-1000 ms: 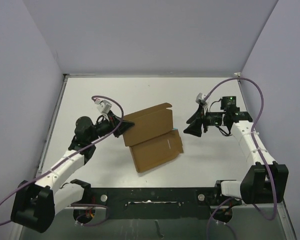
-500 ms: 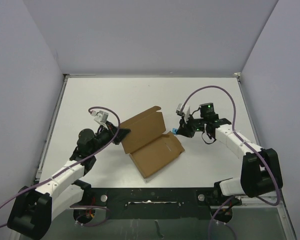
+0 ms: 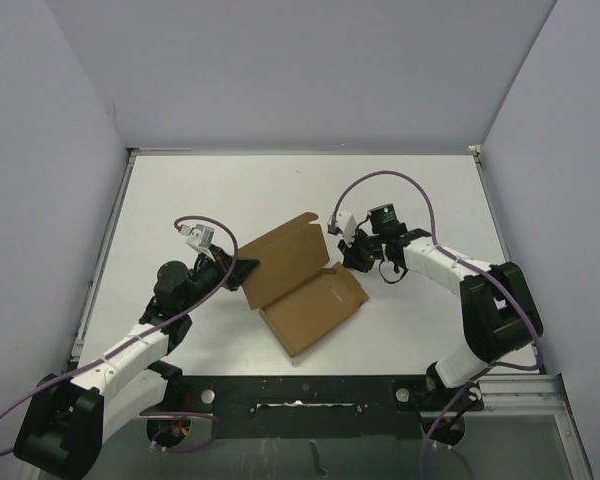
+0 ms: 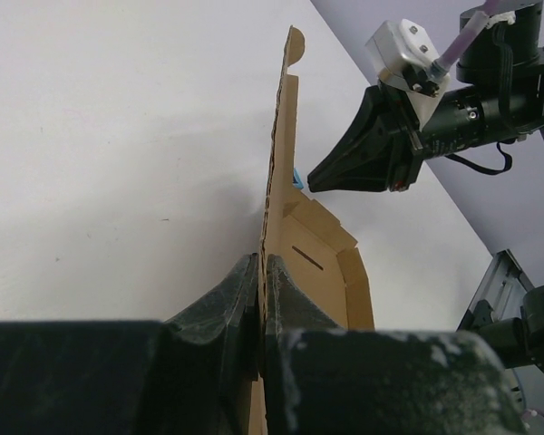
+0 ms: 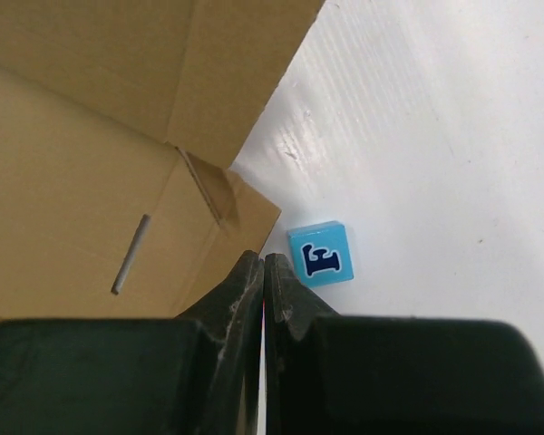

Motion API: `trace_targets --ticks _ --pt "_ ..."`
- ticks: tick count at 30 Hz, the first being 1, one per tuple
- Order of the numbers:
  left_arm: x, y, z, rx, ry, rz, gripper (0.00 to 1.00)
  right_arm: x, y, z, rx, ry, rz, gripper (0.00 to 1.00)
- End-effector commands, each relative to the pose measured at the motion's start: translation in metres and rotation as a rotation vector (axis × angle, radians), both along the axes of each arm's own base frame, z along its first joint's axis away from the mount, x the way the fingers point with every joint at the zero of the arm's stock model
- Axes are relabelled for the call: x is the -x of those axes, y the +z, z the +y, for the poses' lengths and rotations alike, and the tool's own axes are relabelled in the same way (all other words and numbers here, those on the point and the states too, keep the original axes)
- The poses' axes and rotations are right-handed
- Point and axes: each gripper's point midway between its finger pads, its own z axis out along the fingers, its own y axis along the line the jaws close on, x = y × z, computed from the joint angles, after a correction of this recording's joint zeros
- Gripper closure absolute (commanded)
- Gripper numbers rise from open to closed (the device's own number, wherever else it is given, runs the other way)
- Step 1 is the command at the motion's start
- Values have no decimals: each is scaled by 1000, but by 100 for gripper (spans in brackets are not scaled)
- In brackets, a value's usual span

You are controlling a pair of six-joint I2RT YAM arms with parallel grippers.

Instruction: Fold the paper box

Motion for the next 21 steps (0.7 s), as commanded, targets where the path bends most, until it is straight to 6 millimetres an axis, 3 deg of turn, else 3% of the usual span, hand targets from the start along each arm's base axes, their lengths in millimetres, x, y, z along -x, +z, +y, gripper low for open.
trace_targets --ticks 1,15,21 --pt "0 26 -4 57 -9 -91 100 -28 15 12 -4 -7 -92 100" --pt "1 22 -5 72 -17 -79 100 -13 -1 32 4 81 -41 100" --pt "2 22 -4 73 -12 -77 100 -21 27 26 -11 59 -108 100"
